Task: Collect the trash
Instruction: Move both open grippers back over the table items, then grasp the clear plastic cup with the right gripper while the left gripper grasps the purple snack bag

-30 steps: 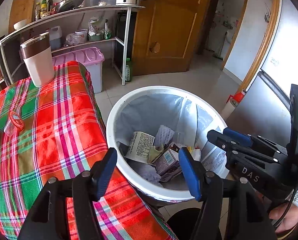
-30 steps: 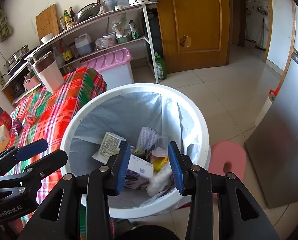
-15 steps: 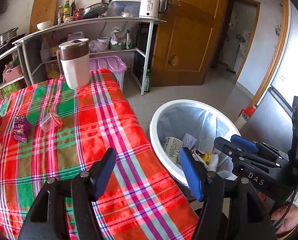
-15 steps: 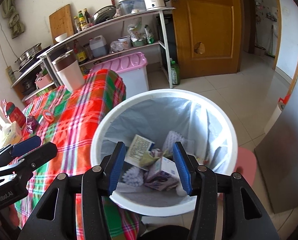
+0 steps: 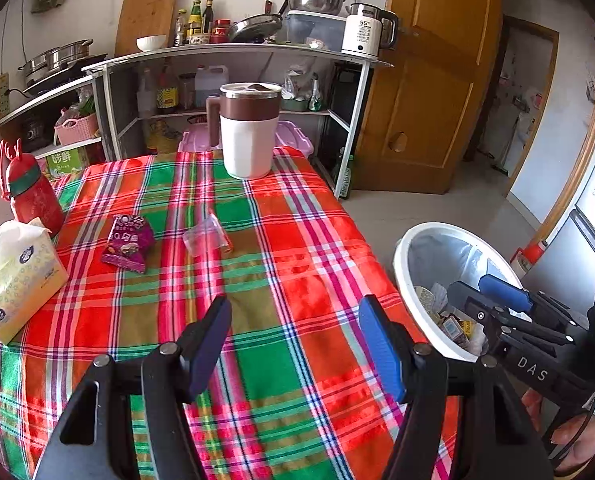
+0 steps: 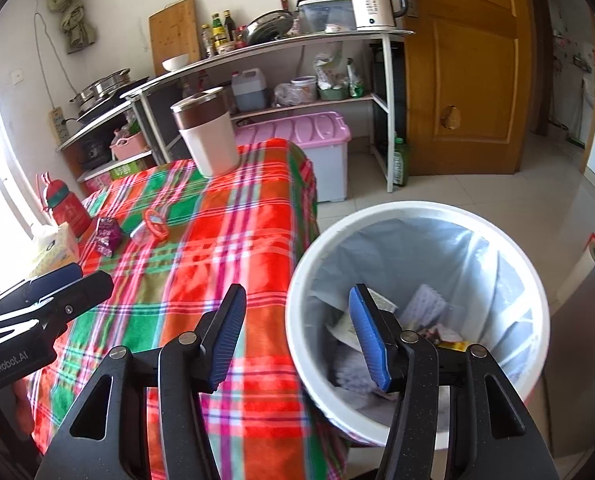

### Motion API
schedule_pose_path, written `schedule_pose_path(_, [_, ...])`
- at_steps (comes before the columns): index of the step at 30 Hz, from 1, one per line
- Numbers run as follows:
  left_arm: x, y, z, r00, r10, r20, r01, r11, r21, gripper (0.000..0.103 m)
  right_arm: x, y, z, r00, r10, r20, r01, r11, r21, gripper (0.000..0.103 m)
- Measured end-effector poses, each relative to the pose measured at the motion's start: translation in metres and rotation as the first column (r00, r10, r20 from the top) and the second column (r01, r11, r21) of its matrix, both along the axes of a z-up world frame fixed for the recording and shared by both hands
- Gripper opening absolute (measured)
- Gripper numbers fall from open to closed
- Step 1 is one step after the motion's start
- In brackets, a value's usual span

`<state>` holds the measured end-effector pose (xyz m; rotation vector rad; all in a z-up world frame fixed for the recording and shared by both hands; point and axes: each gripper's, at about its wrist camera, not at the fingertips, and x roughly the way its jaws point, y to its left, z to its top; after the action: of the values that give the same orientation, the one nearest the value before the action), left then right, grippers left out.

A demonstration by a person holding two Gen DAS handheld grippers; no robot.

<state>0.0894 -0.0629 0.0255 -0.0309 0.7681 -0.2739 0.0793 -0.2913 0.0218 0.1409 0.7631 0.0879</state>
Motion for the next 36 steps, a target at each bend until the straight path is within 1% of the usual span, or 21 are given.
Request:
schedule_pose_path(9, [0.013,0.053,-0.006,0.997,0.080,-0.014,-0.080,0.997,-0.018,0.068,0.016,0.039,-0.001,0.998,0.069,0.005,-0.069,0.998,-0.007,0.058])
schedule_pose_path(11, [0.018,0.064,-0.008,0.995,0.093,-0.020,-0.093,0.996,-0.017,0.072,0.021,0.048,-0.003,0.996,0.086,0.001,-0.086,0.996,-0.006,0.060])
schedule_pose_path(15, [0.027,0.086,-0.014,0.992,0.122,-0.036,-0.122,0.992,-0.021,0.073,0.032,0.061,-0.008,0.994,0.107,-0.011,-0.108,0.994,-0.003,0.062])
schedule_pose_path(18, [0.036,0.099,-0.020,0.989,0.140,-0.043,-0.140,0.990,-0.010,0.077,0.045,0.072,-0.013,0.991,0.128,-0.030,-0.128,0.992,0.004,0.063])
schedule_pose_path(22, [0.050,0.116,-0.028,0.985,0.155,-0.074,-0.158,0.987,-0.041,0.077,0.060,0.087,-0.020,0.986,0.162,-0.043,-0.162,0.987,0.007,0.064])
schedule_pose_path(26, [0.061,0.130,-0.033,0.981,0.174,-0.087,-0.180,0.982,-0.066,0.077,0.080,0.103,-0.028,0.980,0.187,-0.066,-0.186,0.982,0.030,0.064])
schedule_pose_path(30, [0.067,0.140,-0.036,0.978,0.191,-0.088,-0.197,0.978,-0.068,0.077,0.100,0.124,-0.030,0.973,0.222,-0.065,-0.221,0.975,0.028,0.064])
schedule_pose_path(33, [0.073,0.146,-0.039,0.976,0.194,-0.098,-0.201,0.977,-0.066,0.077,0.113,0.140,-0.033,0.966,0.250,-0.067,-0.250,0.968,0.010,0.064])
schedule_pose_path(36, [0.075,0.150,-0.040,0.976,0.199,-0.090,-0.204,0.978,-0.048,0.077,0.124,0.153,-0.037,0.957,0.282,-0.074,-0.284,0.959,-0.019,0.064])
